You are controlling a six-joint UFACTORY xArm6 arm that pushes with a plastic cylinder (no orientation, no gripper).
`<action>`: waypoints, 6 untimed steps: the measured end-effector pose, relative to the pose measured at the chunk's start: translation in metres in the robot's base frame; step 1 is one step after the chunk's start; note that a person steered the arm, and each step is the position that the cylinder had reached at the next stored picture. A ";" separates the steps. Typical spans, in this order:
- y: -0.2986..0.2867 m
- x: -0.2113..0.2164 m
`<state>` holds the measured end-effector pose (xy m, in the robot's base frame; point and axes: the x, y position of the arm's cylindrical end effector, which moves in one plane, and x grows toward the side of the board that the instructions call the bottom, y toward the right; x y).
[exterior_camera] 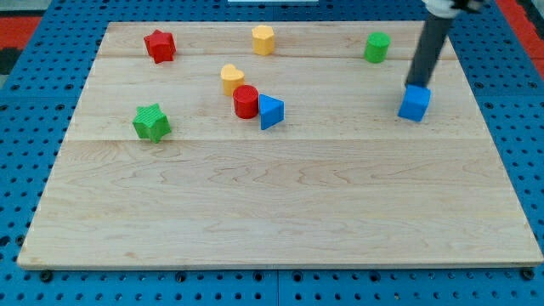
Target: Place the red circle towards the bottom left corner
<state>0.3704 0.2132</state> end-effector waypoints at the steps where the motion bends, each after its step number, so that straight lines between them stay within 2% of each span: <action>1: 0.007 0.039; 2: -0.003 0.006; 3: -0.091 -0.040; 4: -0.195 -0.033; 5: -0.239 -0.022; 6: -0.234 -0.007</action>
<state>0.3636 -0.0209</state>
